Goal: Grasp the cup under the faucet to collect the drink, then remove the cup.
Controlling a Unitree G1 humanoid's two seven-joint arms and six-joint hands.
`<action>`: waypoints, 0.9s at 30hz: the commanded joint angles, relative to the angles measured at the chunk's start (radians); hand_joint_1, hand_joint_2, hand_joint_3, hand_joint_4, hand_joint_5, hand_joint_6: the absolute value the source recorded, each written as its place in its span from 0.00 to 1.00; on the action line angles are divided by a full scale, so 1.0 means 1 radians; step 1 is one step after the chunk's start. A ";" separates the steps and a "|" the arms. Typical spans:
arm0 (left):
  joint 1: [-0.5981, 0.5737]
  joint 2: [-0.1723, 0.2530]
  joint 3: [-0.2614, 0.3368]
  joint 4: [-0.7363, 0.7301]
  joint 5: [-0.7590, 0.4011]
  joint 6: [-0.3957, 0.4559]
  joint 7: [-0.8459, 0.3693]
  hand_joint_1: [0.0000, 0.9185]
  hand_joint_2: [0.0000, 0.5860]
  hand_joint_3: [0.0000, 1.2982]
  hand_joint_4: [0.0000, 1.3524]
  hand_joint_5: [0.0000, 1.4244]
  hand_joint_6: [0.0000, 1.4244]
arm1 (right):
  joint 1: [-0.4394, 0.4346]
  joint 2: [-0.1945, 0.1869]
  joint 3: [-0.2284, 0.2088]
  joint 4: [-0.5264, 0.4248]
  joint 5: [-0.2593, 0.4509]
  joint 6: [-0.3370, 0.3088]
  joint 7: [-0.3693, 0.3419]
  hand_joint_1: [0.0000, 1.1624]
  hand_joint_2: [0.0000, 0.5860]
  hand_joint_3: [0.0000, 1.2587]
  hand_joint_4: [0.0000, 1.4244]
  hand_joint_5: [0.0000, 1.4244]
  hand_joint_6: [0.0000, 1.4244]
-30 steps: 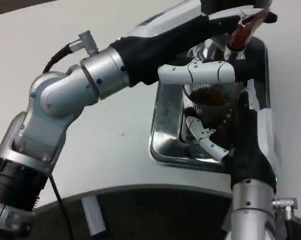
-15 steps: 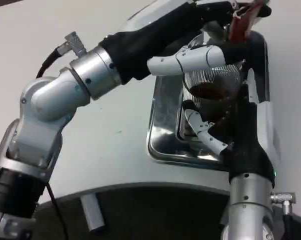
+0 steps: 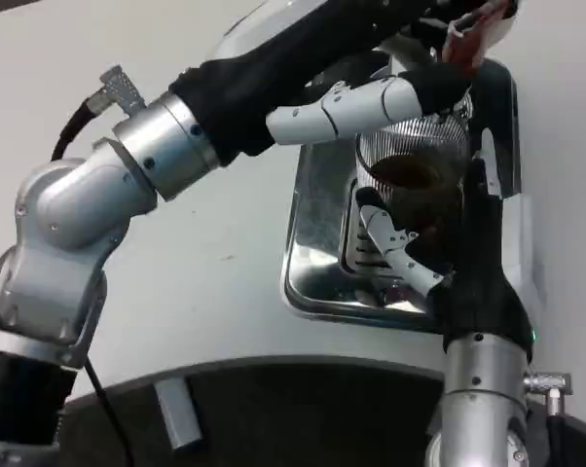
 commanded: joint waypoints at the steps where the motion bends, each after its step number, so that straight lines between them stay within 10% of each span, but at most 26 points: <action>1: 0.035 0.013 0.020 -0.071 -0.044 -0.002 -0.010 0.00 0.24 0.22 0.17 0.22 0.29 | 0.047 0.083 -0.004 0.020 0.030 -0.003 0.003 0.59 0.45 0.06 0.07 0.10 0.08; 27: 0.158 0.044 0.103 -0.334 -0.143 0.122 -0.011 0.00 0.24 0.25 0.22 0.24 0.33 | 0.071 0.078 0.001 0.037 0.050 -0.055 -0.012 0.59 0.46 0.21 0.19 0.21 0.21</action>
